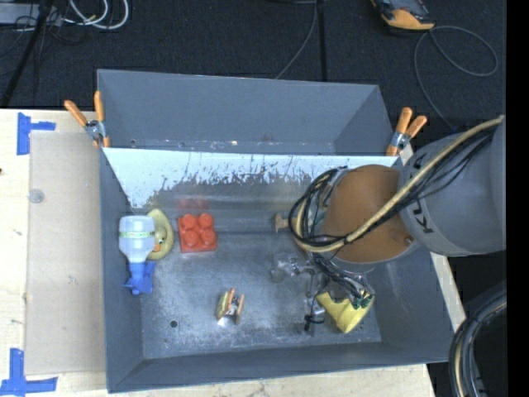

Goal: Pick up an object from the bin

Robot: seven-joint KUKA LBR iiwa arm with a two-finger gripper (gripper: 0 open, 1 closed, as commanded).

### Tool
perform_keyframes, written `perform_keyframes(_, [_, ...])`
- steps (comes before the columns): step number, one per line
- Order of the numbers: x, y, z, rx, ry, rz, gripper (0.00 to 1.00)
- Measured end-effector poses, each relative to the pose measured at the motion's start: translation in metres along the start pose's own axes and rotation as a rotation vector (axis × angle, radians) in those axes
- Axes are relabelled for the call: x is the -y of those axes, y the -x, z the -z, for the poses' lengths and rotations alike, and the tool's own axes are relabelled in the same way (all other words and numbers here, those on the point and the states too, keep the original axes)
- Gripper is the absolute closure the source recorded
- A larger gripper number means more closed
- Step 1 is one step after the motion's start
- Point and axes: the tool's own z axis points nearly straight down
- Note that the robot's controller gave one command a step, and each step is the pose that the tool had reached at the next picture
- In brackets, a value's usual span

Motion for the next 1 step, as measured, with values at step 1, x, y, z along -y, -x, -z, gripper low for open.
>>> perform_keyframes(1, [0.0559, -0.0397, 0.0008, 0.003, -0.006, -0.091, 0.0])
